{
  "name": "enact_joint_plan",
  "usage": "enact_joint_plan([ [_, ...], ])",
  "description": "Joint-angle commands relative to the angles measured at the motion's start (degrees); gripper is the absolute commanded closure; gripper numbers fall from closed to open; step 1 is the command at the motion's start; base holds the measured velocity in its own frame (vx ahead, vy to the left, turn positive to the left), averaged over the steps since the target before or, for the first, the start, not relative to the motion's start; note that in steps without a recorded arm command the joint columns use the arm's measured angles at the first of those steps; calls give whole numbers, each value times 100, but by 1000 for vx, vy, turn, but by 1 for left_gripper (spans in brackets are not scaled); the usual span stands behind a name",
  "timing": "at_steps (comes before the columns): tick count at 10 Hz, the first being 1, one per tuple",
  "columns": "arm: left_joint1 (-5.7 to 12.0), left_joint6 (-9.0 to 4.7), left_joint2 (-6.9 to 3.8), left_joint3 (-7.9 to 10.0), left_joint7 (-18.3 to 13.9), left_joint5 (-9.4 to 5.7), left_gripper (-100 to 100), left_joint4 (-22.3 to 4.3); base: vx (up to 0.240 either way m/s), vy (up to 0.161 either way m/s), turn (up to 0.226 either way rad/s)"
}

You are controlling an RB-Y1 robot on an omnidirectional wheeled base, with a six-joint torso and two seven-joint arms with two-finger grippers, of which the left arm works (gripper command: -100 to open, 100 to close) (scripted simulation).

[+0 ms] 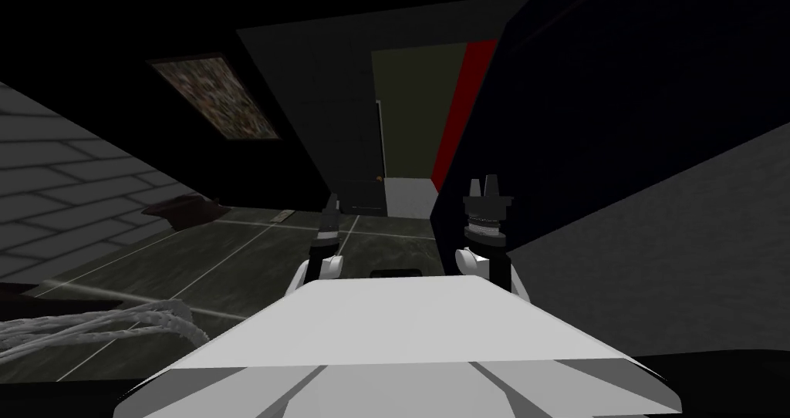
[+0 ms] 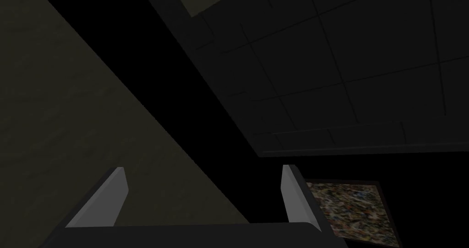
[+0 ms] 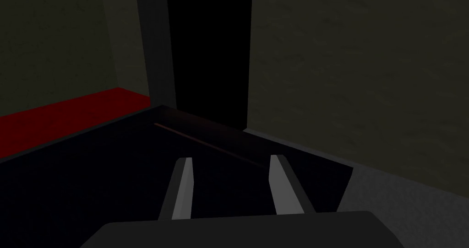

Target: Pull the door open

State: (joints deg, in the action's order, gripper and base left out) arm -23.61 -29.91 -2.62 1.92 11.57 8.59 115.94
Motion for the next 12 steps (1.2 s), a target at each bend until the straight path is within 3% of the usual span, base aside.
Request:
enact_joint_plan([
  [1, 45, -15, -51, 67, 176, 25, -100, -145, 117, 7, -55],
  [12, 376, -324, -214, 463, 1402, 244, -100, -1416, 98, 4, -54],
])
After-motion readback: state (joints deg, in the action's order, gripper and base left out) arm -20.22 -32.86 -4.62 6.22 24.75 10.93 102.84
